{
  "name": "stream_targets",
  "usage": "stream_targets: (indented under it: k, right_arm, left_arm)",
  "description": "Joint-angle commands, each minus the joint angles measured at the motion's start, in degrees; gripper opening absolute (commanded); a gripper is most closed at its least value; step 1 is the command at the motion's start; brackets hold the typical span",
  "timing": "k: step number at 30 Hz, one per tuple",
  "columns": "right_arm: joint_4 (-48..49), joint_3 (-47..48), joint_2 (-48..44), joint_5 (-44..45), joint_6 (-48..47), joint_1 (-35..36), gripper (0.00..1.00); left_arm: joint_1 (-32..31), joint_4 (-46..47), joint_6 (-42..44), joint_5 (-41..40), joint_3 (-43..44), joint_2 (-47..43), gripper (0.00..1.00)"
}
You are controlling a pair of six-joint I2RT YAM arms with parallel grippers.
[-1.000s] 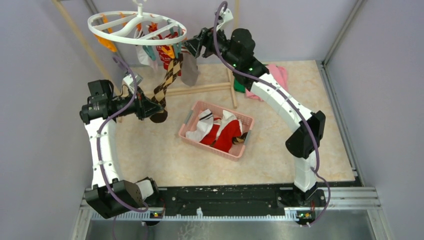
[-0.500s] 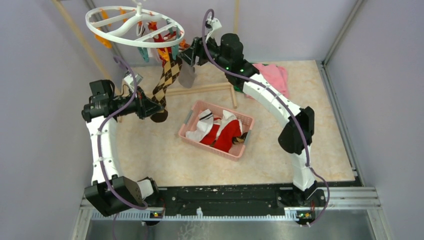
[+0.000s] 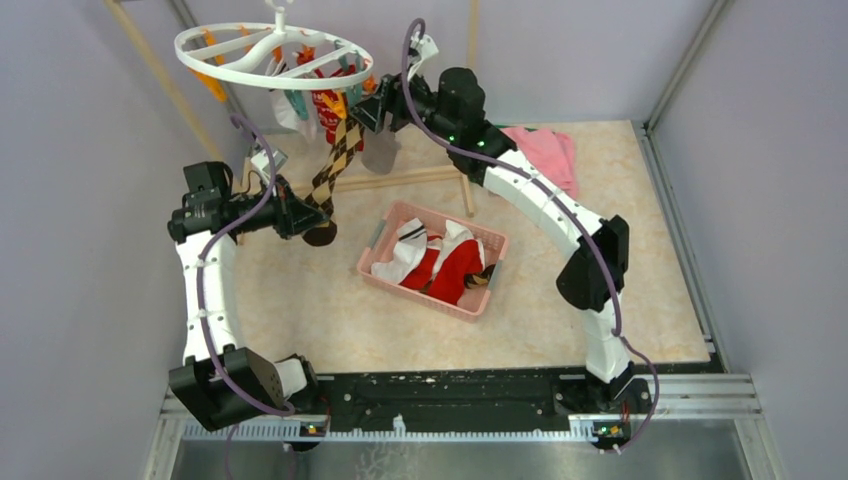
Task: Remove the socks clipped to the hanger
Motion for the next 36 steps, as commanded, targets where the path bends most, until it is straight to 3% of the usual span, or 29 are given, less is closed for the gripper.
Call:
stream_targets:
  k: [1,11,26,31,36]
  right_arm:
    - [1.0,7.0,0.6,-0.1,-0.9,0.4,0.63]
    - [-2.2,13.6,4.5,1.3,-1.8,0.4,0.57]
    - [-0.2,9.4,3.9,1.0,2.1,0.6,0.63]
    - [4.6,3.7,1.5,0.4,1.9,1.5,0.66]
    - [4.8,5.0,1.9,0.9,1.8,1.7,0.66]
  left_arm:
    - [-0.1,2.2,0.2,1.0,-0.8,-1.0,0.00]
    - [-0.2,2.3,0.2,0.8,-0.7,-1.3,0.00]
    - [-0.4,2.6,0.0,0.9,-1.4,-1.2,0.00]
    - [-0.5,3.2,-0.2,0.0,-2.0,-1.1,0.00]
    - [-0.4,3.3,-0.2,-0.4,-2.1,-1.2,0.00]
